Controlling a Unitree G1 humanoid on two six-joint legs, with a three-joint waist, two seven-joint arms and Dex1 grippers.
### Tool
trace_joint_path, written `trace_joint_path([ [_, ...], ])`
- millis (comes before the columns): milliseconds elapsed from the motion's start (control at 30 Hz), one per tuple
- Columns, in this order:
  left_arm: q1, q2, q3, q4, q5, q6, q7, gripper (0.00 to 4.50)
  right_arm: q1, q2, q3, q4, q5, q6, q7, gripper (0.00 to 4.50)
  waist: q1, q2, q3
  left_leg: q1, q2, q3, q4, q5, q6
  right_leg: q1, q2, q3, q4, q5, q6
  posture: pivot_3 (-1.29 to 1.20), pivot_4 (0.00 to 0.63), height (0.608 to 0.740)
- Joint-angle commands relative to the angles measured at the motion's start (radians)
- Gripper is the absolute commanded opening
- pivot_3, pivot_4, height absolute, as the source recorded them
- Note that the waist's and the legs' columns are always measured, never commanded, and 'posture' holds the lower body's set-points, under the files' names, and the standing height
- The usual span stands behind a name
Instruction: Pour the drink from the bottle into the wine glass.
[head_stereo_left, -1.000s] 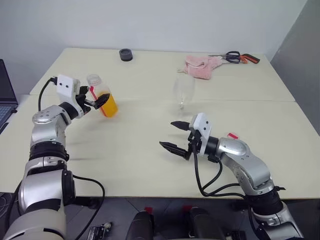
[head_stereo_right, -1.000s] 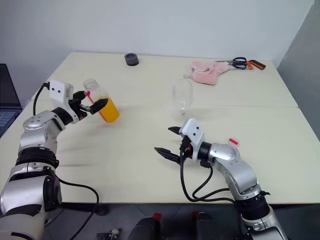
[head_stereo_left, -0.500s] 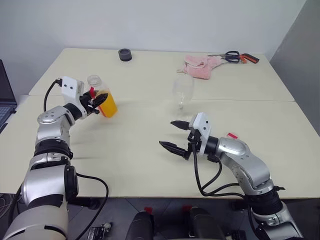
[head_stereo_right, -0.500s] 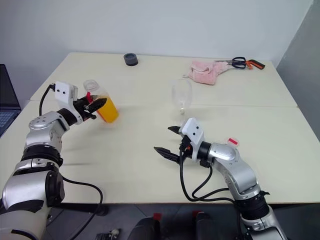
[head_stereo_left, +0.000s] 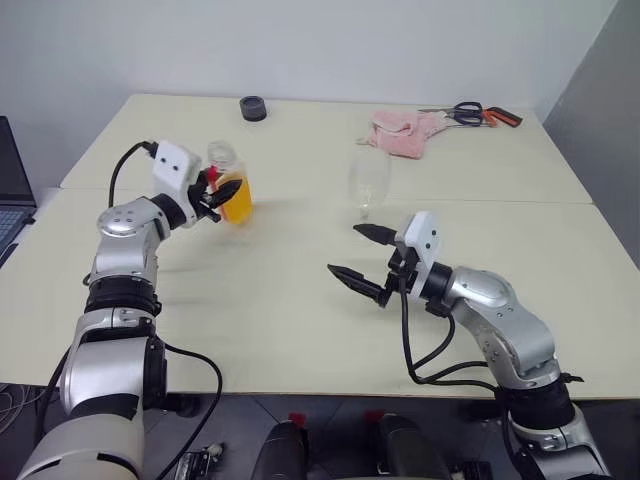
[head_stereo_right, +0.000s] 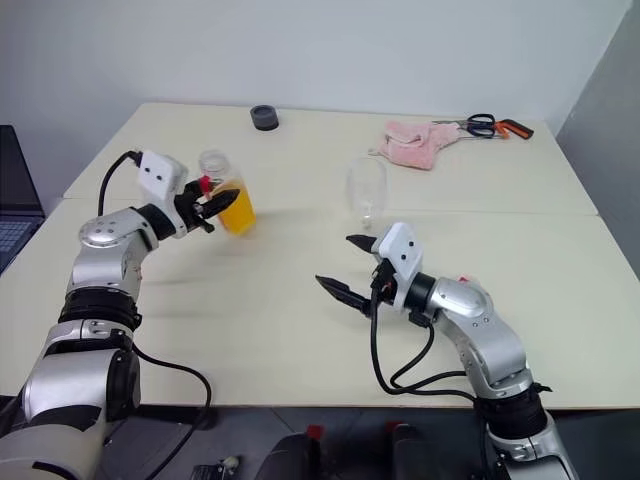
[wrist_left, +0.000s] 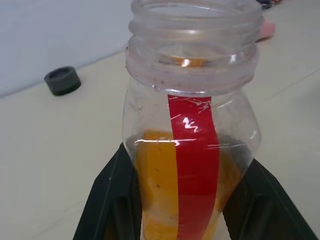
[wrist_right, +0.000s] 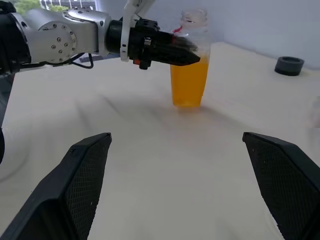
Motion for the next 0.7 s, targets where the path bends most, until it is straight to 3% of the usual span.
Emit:
trace_joint_path([
  [33,-0.072,-0.020,-0.040,-0.113,0.044,-0.049,0.045,1.63,0.004,-0.022,-0.062,-0.069,0.017,-0.014,-0.029,4.50,0.002,0.000,0.000,0.000,0.000,0.000,0.000,0.000,0.000,0.000,0.000,0.000,0.000,0.000,0.000,0.00,0.150,0.740],
  [333,-0.198,-0.109,-0.131,-0.118,0.126,-0.122,0.092,1.63,-0.007,-0.060,-0.138,-0.091,0.060,0.040,-0.074,4.50,-0.002,0.000,0.000,0.000,0.000,0.001,0.000,0.000,0.000,0.000,0.000,0.001,0.000,0.000,0.000,0.00,0.150,0.740],
  [700,-0.295,-0.153,-0.229,-0.030,0.253,-0.287,0.152,1.63,-0.064,-0.019,-0.146,-0.037,0.019,0.043,-0.213,4.50,-0.001,0.000,0.000,-0.001,-0.001,0.002,0.000,0.000,0.000,-0.001,0.000,0.002,0.000,0.000,0.000,0.00,0.150,0.740],
])
